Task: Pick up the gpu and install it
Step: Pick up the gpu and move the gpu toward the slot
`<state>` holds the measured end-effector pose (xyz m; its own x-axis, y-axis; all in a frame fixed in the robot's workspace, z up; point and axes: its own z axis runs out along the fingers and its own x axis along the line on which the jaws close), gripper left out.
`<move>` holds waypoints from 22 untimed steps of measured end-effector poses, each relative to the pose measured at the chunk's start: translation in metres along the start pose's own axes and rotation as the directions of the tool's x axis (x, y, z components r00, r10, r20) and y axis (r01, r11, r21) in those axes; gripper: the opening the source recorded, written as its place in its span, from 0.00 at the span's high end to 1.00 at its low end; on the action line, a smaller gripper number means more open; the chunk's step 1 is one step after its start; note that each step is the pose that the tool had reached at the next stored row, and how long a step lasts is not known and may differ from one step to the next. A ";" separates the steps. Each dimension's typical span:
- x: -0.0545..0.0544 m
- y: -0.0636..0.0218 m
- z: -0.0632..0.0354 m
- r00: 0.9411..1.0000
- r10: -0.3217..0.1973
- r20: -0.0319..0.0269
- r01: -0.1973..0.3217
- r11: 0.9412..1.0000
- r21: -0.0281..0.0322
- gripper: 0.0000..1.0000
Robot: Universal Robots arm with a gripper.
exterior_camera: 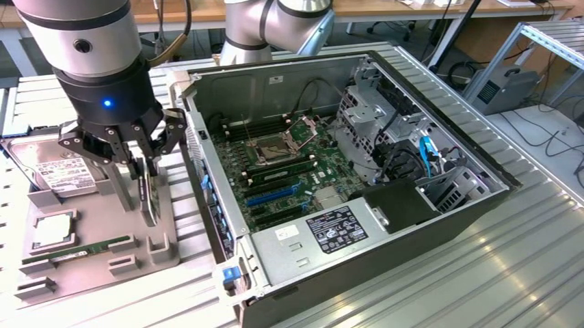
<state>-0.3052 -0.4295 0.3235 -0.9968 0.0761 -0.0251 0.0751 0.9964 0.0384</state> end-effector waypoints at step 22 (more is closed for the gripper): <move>0.000 0.0003 -0.0091 1.000 0.000 0.000 0.000 1.000 0.000 0.73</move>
<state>-0.3052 -0.4295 0.3327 -0.9968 0.0761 -0.0250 0.0751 0.9964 0.0384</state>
